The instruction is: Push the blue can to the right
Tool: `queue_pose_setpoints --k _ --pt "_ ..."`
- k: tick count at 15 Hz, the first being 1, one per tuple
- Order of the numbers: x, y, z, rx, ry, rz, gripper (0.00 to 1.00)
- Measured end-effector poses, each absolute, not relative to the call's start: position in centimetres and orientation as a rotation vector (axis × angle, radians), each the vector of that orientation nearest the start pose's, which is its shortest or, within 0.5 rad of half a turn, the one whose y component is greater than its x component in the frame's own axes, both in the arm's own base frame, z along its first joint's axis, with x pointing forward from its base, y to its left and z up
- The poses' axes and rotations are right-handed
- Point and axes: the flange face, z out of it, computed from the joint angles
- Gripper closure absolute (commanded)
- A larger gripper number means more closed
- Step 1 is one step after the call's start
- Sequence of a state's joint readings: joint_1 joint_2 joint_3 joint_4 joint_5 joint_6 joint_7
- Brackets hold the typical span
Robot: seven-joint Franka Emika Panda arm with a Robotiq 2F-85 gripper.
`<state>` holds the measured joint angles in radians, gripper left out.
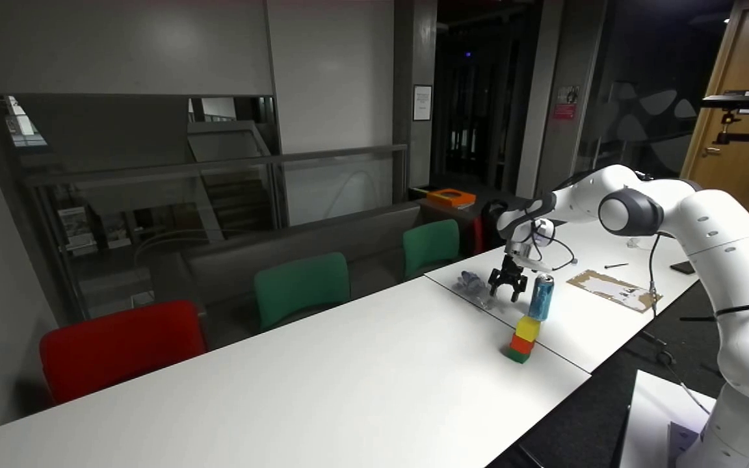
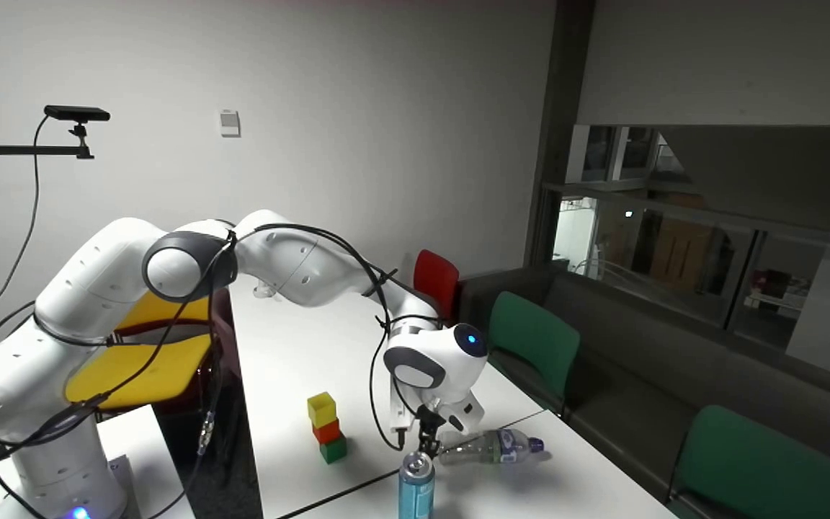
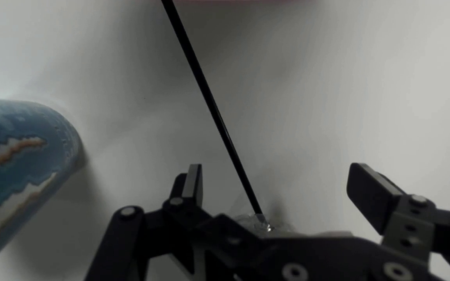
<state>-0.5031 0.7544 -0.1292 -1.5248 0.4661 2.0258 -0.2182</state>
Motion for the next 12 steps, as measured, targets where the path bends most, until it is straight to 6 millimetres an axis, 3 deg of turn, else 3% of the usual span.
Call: queue_pose_setpoints --k 4,12 --pt "56.6 -38.6 20.0 -2.558 0.995 0.121 0.00" --pt "54.9 -39.1 18.5 -2.490 1.079 0.156 0.00"
